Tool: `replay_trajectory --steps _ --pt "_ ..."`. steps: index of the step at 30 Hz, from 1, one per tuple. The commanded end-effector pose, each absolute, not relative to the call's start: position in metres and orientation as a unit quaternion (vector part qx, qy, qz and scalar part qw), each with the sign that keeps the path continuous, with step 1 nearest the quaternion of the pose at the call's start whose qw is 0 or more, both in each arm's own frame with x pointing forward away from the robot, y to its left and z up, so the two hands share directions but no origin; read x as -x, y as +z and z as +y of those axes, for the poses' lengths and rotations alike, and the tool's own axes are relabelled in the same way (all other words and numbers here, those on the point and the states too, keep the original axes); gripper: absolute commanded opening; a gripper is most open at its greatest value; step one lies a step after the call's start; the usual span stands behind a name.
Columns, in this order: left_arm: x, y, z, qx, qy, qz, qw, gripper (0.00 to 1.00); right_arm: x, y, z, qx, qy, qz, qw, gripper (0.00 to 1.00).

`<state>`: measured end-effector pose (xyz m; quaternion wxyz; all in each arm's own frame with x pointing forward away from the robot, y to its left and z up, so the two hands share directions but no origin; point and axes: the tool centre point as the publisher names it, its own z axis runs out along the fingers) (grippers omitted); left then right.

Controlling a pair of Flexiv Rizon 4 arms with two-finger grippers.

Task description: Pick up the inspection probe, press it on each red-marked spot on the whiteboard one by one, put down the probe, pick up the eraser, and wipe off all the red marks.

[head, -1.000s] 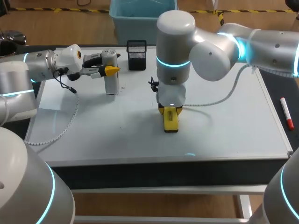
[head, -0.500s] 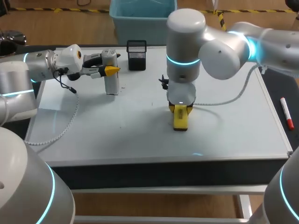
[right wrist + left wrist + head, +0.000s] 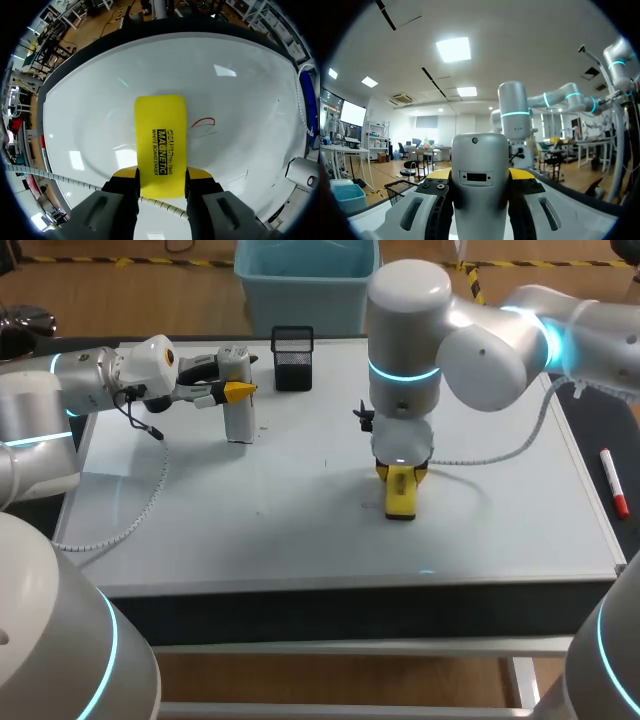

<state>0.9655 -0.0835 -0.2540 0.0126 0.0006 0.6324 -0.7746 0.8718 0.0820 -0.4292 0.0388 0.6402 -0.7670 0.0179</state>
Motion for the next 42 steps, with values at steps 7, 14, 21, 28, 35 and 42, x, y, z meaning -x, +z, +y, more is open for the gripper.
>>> replay_trajectory --steps 7,14,21,28,35,42 --pt "-0.965 -0.254 -0.083 -0.001 -0.775 0.632 0.013 0.00 -0.855 -0.393 0.109 -0.659 0.008 -0.752 0.006 0.00" --pt "-0.965 -0.254 -0.083 -0.001 -0.775 0.632 0.013 0.00 -0.843 -0.397 0.136 -0.673 -0.001 -0.739 0.003 0.00" --pt "-0.965 -0.254 -0.083 -0.001 -0.775 0.632 0.013 0.00 -0.828 -0.403 0.161 -0.691 0.019 -0.723 0.001 0.00" --pt "-0.965 -0.254 -0.083 -0.001 -0.775 0.632 0.013 0.00 -0.826 -0.416 0.169 -0.698 0.001 -0.716 0.004 0.00" --pt "-0.965 -0.254 -0.083 -0.001 -0.775 0.632 0.013 0.00 -0.827 -0.421 0.171 -0.706 -0.009 -0.708 0.008 0.00" --pt "-0.965 -0.254 -0.083 -0.001 -0.775 0.632 0.013 0.00 -0.831 -0.427 0.165 -0.705 -0.020 -0.709 0.013 0.00"
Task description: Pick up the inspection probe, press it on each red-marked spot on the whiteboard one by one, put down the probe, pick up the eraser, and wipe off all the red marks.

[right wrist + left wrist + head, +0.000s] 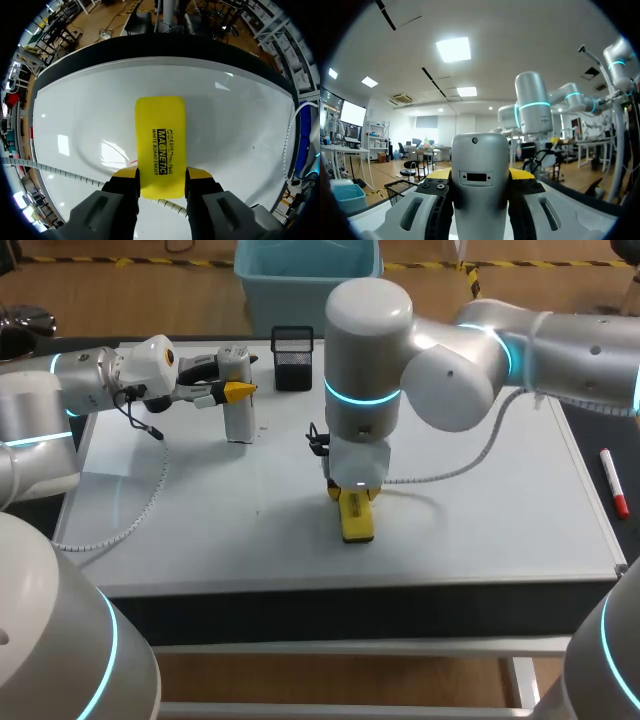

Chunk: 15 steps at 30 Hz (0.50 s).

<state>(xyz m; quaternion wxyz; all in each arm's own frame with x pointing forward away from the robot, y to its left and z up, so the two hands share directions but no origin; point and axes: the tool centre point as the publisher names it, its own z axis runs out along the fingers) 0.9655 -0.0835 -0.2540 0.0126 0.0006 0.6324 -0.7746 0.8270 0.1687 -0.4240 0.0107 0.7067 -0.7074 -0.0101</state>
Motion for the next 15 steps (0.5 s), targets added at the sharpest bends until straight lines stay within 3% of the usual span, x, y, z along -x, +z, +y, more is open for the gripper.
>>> replay_trajectory --steps 1,15 --pt "-0.965 -0.254 -0.083 -0.001 -0.775 0.632 0.013 0.00 -0.831 -0.428 0.164 -0.705 -0.019 -0.709 0.014 0.00" --pt "-0.965 -0.254 -0.083 -0.001 -0.775 0.632 0.013 0.00 -0.835 -0.435 0.144 -0.688 -0.025 -0.725 0.027 0.00"
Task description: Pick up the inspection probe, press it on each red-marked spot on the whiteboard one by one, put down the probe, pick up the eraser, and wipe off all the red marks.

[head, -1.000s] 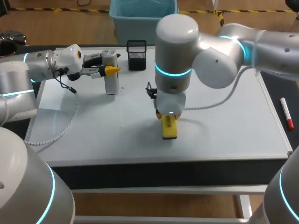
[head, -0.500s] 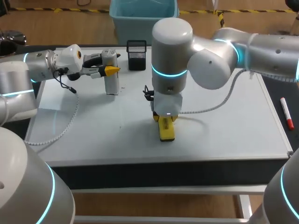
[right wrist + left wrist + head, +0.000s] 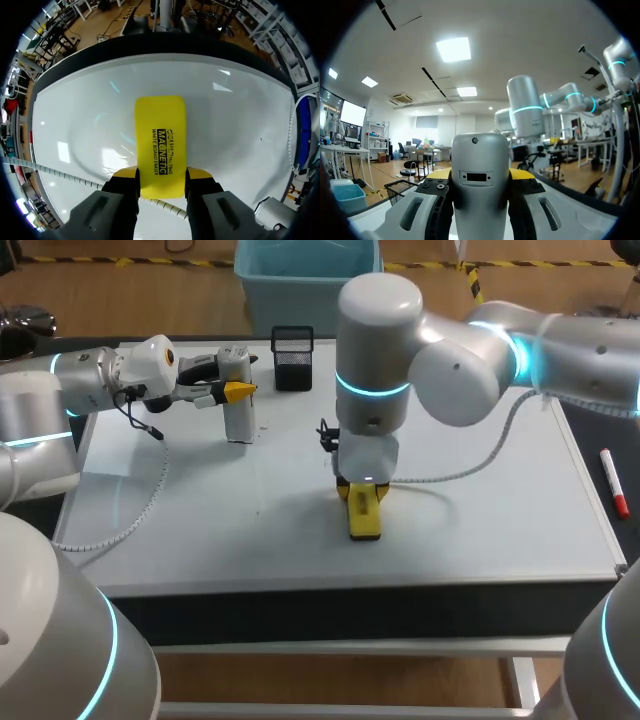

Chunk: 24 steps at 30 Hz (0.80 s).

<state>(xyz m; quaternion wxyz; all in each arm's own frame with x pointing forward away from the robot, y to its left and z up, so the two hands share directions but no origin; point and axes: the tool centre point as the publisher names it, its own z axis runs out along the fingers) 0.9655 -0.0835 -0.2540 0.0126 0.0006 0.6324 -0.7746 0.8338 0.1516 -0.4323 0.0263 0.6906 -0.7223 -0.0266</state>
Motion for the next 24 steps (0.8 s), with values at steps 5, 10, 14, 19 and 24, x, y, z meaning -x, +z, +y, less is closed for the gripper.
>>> replay_trajectory --steps 5,10,14,19,24 --pt "-0.965 -0.254 -0.083 -0.001 -0.775 0.632 0.013 0.00 -0.836 -0.435 0.132 -0.678 -0.016 -0.735 0.030 0.00" --pt "-0.965 -0.254 -0.083 -0.001 -0.775 0.632 0.013 0.00 -0.838 -0.436 0.116 -0.666 -0.007 -0.745 0.034 0.00" --pt "-0.965 -0.254 -0.083 -0.001 -0.775 0.632 0.013 0.00 -0.839 -0.436 0.105 -0.656 -0.005 -0.754 0.038 0.00" --pt "-0.965 -0.254 -0.083 -0.001 -0.775 0.632 0.013 0.00 -0.842 -0.436 0.094 -0.648 -0.001 -0.761 0.040 0.00" --pt "-0.965 -0.254 -0.083 -0.001 -0.775 0.632 0.013 0.00 -0.845 -0.434 0.087 -0.643 0.003 -0.765 0.042 0.00"
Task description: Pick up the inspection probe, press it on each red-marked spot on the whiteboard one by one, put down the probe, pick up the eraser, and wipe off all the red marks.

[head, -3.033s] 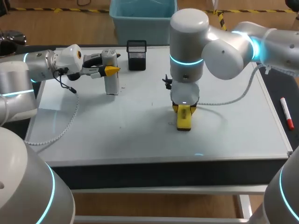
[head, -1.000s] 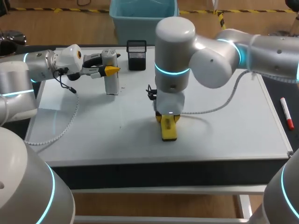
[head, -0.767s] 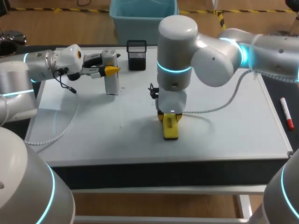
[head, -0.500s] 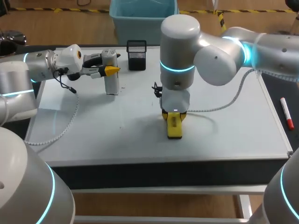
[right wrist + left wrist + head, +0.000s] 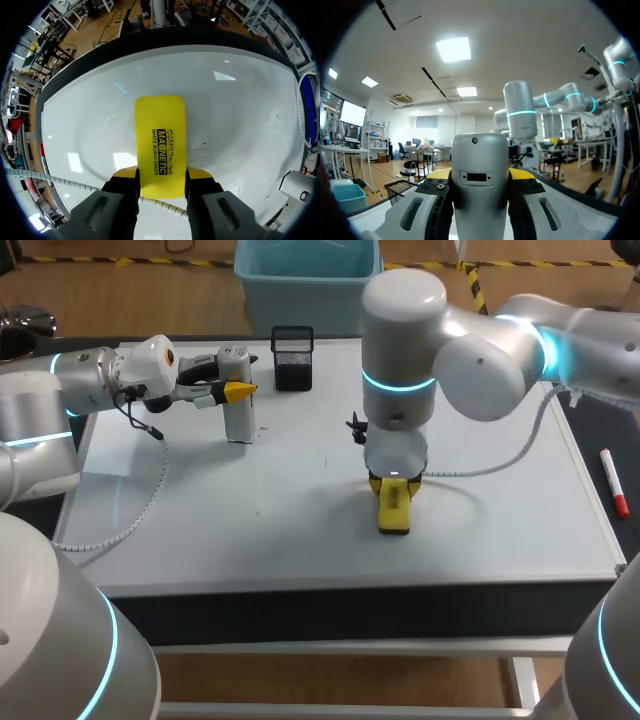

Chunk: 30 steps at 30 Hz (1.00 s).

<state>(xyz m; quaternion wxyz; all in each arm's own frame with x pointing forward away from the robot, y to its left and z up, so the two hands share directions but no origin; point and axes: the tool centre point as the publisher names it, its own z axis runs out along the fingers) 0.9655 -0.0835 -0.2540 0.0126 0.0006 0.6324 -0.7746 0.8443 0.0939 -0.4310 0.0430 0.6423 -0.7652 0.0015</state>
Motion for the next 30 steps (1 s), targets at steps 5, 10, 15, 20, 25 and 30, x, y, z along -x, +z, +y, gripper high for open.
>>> replay_trajectory --steps 5,10,15,20,25,30 --pt "-0.965 -0.254 -0.083 -0.001 -0.775 0.632 0.013 0.00 -0.848 -0.423 0.083 -0.652 0.004 -0.756 0.053 0.00" --pt "-0.965 -0.254 -0.083 -0.001 -0.775 0.632 0.013 0.00 -0.856 -0.396 0.073 -0.662 -0.001 -0.748 0.043 0.00" --pt "-0.965 -0.254 -0.083 -0.001 -0.775 0.632 0.013 0.00 -0.868 -0.374 0.061 -0.661 0.009 -0.750 0.026 0.00" --pt "-0.965 -0.254 -0.083 -0.001 -0.775 0.632 0.013 0.00 -0.883 -0.360 0.048 -0.663 0.011 -0.749 0.016 0.00" --pt "-0.965 -0.254 -0.083 -0.001 -0.775 0.632 0.013 0.00 -0.888 -0.356 0.043 -0.658 0.012 -0.753 0.014 0.00" --pt "-0.965 -0.254 -0.083 -0.001 -0.775 0.632 0.013 0.00 -0.888 -0.356 0.043 -0.658 0.012 -0.753 0.014 0.00"
